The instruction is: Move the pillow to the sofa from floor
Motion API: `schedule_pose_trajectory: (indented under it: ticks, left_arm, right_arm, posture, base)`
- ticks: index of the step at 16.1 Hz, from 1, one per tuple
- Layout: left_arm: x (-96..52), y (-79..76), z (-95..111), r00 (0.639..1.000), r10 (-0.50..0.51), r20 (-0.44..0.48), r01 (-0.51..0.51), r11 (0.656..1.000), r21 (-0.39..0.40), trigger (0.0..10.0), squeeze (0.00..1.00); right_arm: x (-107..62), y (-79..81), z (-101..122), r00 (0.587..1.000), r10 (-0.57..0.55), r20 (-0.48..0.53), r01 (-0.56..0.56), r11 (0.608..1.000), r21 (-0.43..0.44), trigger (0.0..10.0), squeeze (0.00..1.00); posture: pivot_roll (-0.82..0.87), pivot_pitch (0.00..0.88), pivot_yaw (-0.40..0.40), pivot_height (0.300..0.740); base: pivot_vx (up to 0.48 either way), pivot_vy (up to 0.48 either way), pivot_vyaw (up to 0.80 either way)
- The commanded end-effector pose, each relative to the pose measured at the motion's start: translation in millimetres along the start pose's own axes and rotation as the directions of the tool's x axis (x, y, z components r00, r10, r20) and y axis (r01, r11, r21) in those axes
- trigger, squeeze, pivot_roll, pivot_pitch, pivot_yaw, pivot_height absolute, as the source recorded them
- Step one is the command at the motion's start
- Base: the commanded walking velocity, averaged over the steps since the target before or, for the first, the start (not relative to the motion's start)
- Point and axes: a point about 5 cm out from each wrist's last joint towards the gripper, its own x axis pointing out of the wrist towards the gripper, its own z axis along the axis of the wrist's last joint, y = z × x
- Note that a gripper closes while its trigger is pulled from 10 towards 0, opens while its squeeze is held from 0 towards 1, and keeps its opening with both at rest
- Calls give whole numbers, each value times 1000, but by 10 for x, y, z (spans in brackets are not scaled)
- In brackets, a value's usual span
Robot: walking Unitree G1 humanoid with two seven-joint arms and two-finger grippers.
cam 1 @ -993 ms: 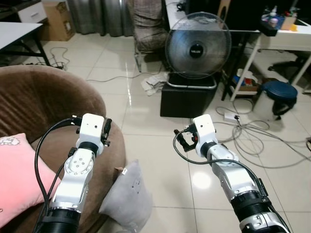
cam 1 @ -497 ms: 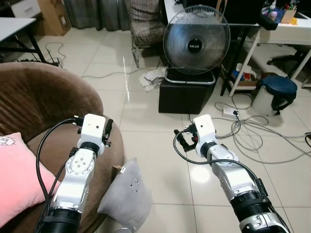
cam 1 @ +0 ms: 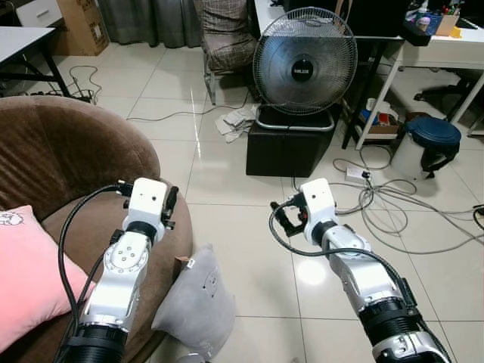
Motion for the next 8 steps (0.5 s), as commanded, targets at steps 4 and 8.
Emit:
schedule_pose_trajectory:
  ticks: [4,8]
  left_arm:
    - [5,-32,-24,1000,-20,-19,21,1000,12,10000,0]
    - [-2,-46,-32,999,-26,-21,26,1000,13,10000,0]
  right_arm:
    - [-34,-36,-24,1000,-20,-1,20,1000,20,10000,0]
    - [-42,-39,-32,1000,-18,-3,18,1000,18,10000,0]
  posture:
    - [81,0,11,704]
    - [81,0,8,704]
  base:
    - [0,0,0]
    - [0,0,0]
